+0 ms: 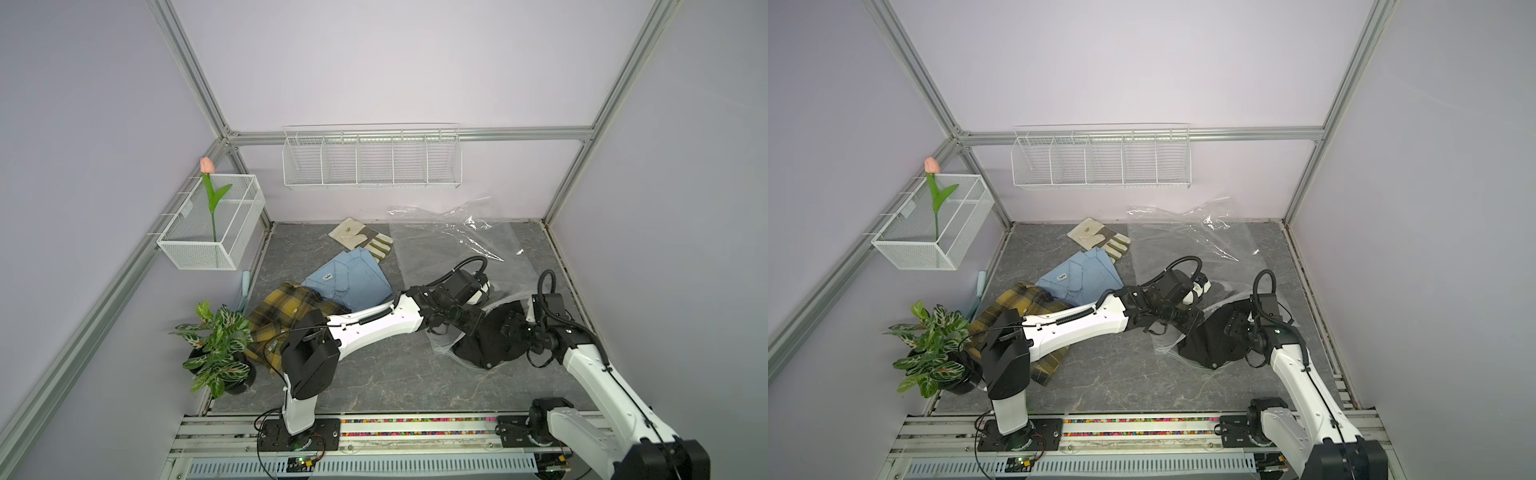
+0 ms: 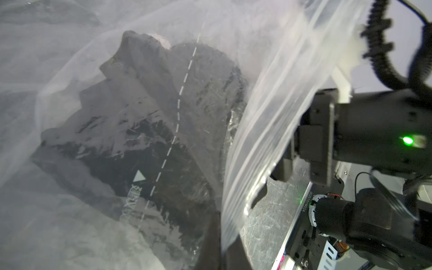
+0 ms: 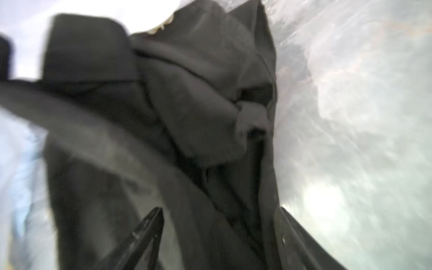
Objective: Place the folded shirt into the vacuum bag
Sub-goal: Place the shirt in the vacuum bag.
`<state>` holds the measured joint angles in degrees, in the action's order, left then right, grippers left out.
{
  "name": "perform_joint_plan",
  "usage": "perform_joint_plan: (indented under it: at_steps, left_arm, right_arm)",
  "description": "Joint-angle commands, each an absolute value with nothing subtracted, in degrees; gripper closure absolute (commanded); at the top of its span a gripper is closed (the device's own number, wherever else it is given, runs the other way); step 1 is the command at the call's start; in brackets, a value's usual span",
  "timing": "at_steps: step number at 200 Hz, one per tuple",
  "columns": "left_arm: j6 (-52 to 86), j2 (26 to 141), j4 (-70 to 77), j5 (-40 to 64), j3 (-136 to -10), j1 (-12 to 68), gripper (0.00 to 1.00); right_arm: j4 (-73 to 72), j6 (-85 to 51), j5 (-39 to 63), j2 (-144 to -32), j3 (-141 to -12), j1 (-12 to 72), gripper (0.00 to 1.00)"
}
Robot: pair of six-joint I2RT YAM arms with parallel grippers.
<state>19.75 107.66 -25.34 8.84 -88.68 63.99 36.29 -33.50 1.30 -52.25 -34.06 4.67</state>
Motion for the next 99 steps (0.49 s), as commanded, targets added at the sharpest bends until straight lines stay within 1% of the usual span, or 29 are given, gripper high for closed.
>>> perform_joint_plan:
  at_steps: [1,16,35,49,62,72,84,99]
  left_arm:
    - [20.8,108.8,-22.3,8.4,-89.2,63.1,1.00]
    - [20.8,109.5,-21.7,9.0,-90.0,62.9,1.00]
    - [20.7,110.4,-21.5,9.5,-91.5,62.8,1.00]
    - [20.6,111.3,-21.5,9.4,-92.4,62.6,1.00]
    - [21.0,111.9,-21.3,9.6,-93.2,61.9,1.00]
    - [21.4,112.1,-20.7,9.9,-93.6,61.4,1.00]
    - [21.5,112.1,-19.8,10.1,-94.1,61.0,1.00]
    - [21.3,112.3,-19.8,10.4,-95.3,60.9,1.00]
  right_arm:
    - [47.7,-36.2,0.7,-47.8,-36.4,5.4,0.20]
    - [50.6,-37.3,0.6,-44.9,-37.6,6.4,0.17]
    - [54.2,-38.4,0.4,-44.1,-41.2,6.9,0.17]
    - [56.9,-39.1,0.8,-44.7,-44.3,8.0,0.19]
    - [58.0,-41.6,1.4,-45.1,-45.5,11.2,0.22]
    - [57.2,-44.9,1.7,-44.3,-44.2,15.2,0.23]
    - [52.3,-49.8,3.0,-42.6,-39.7,18.7,0.24]
    - [47.9,-54.9,3.9,-42.3,-34.0,21.1,0.24]
